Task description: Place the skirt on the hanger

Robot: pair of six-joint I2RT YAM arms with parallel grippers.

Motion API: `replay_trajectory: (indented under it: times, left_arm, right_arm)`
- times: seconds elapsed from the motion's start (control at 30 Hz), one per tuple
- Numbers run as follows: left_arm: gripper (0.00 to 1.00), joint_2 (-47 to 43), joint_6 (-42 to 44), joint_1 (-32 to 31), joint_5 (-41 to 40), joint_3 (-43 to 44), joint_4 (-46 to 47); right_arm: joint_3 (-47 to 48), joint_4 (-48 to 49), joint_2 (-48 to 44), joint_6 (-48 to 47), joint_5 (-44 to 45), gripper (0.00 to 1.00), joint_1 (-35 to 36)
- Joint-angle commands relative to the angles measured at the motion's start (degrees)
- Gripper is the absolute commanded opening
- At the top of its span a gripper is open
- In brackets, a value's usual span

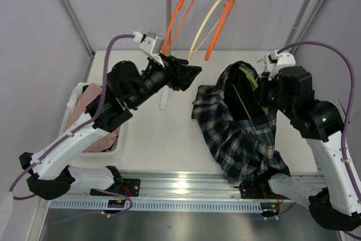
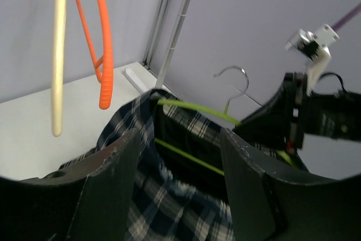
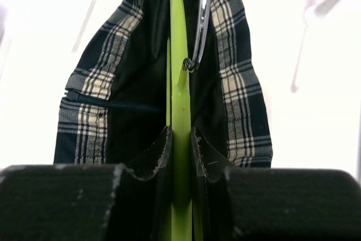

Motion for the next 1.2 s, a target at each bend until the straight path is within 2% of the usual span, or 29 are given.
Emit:
replay_trajectory:
  times: [0.0, 0.1, 0.17, 0.37, 0.53, 0.73, 1.17]
  left_arm:
    - [0.63, -5.54, 1.88, 0.37, -0.75, 0.85, -3.52]
    - [0.63, -10.2, 1.89, 0.37, 0.31, -3.18, -5.01]
    - [0.63, -13.88, 1.45, 0.28, 1.36, -5.64, -6.16]
    - [0.63, -20.58, 1.27, 0.37, 3.29, -11.8, -10.98]
    - [0.62, -24.53, 1.01, 0.37, 4.35, -14.18, -14.15]
    - [0.62, -27.08, 1.18, 0.37, 5.49, -14.62, -16.53]
    - [0.61, -26.12, 2.32, 0.37, 5.49, -13.75, -18.29]
  right_arm:
    - [7.11, 9.59, 1.23, -3.73, -1.33, 0.0, -6.58]
    - [10.1, 13.89, 4.48, -6.2, -8.36, 0.0, -13.79]
    - [11.59, 17.13, 7.38, -6.2, -16.42, 0.0, -19.94]
    - [16.16, 27.34, 14.32, -0.32, -34.02, 0.0, -34.09]
    - [25.47, 30.86, 20.48, 0.66, -34.75, 0.0, -35.87]
    - [40.66, 29.02, 31.2, 0.13, -33.52, 0.0, -36.05]
    - [48.33, 34.03, 41.92, 2.59, -29.65, 0.0, -36.31]
